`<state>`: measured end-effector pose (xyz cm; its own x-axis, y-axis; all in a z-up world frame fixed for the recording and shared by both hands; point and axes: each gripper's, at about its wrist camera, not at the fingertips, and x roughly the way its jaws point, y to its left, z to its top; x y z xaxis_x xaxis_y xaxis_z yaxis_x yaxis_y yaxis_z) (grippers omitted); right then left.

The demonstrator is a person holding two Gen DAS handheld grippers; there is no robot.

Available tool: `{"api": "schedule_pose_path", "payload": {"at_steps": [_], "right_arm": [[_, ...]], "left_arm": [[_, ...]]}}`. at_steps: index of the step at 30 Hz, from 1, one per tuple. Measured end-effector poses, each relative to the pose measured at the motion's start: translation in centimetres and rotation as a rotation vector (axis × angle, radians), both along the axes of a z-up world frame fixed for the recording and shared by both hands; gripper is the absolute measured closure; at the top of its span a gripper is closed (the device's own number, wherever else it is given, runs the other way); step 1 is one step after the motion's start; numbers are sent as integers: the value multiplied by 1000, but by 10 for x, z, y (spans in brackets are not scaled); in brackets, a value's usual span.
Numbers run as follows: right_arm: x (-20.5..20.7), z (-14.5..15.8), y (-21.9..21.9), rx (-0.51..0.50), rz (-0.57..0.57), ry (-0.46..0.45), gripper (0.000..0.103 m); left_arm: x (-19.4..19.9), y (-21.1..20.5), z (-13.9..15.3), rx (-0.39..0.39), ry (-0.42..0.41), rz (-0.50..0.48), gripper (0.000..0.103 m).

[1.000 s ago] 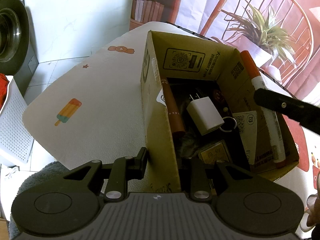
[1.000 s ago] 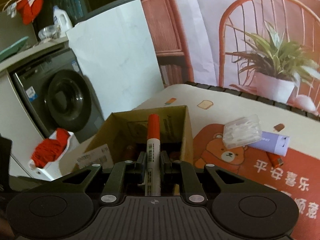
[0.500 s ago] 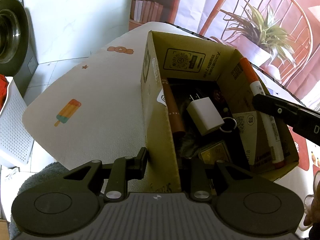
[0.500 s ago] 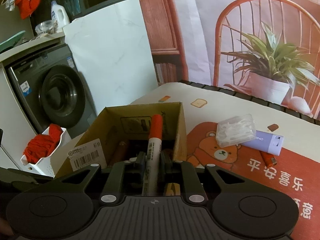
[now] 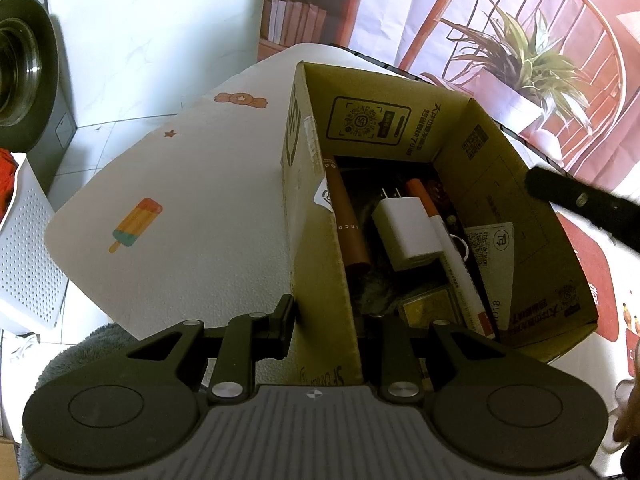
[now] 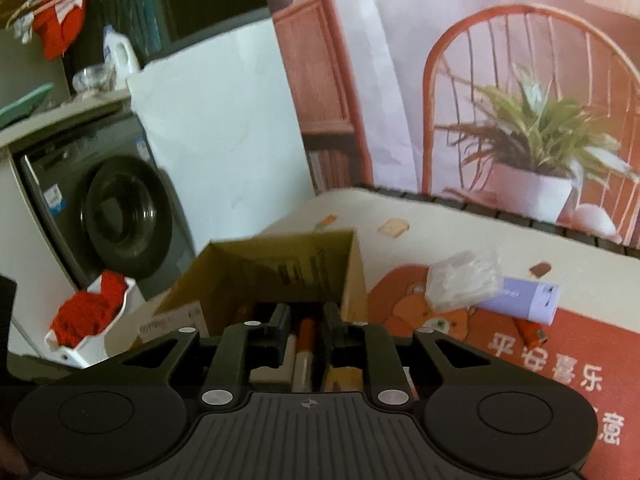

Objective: Organize rigid objects
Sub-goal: 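Move the right gripper to the clear plastic box and grasp it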

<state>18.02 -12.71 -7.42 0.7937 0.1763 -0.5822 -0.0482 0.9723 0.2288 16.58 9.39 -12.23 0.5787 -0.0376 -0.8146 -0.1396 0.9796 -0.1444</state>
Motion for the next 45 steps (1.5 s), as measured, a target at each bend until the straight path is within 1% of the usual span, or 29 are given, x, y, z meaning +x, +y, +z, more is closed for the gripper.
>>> {"api": "schedule_pose_path", "payload": {"at_steps": [1,3,8,12,14,15,16,17,19,23,25,32,36,41,42,44,45], "right_arm": [[-1,2,-2,-8,-16,-15,72],[-1,6,-11,-16,-49,-38,71],[3,5,-37,-36,-127,-53,61],[10,-3,-57,-78,-173,-52,43],[15,-8,-65,-103,-190,-47,38],[19,-11,-68,-118,-196,-42,33],[23,-15,-70,-143,-202,-38,30],[29,-18,-72,-168,-203,-36,29],[39,-25,-73,-211,-188,-29,21],[61,-39,-68,-307,-152,-18,16],[72,-47,-65,-353,-141,-10,11],[97,-76,-56,-468,-67,20,10],[106,-88,-53,-503,-27,50,10],[112,-97,-52,-523,-32,72,11],[113,-98,-52,-524,-34,75,13],[115,-100,-53,-517,-41,86,21],[116,-100,-53,-512,-40,92,21]], "left_arm": [[0,0,0,-1,0,0,77],[0,1,0,-1,0,0,77],[0,1,0,-3,1,0,77],[0,1,0,-2,1,0,77],[0,1,0,-2,1,0,77],[0,2,-1,-2,2,0,77],[0,2,-1,-2,3,1,77],[0,2,-1,-3,4,1,77],[1,2,-1,-3,4,1,77],[1,2,-2,0,8,2,77],[2,2,-3,1,10,2,77],[3,1,-4,-1,14,1,77],[4,0,-4,-1,16,1,77],[5,0,-4,-2,16,2,77],[5,0,-4,-1,16,2,77],[5,0,-4,-1,16,2,77],[4,0,-4,-1,17,2,77]]}}
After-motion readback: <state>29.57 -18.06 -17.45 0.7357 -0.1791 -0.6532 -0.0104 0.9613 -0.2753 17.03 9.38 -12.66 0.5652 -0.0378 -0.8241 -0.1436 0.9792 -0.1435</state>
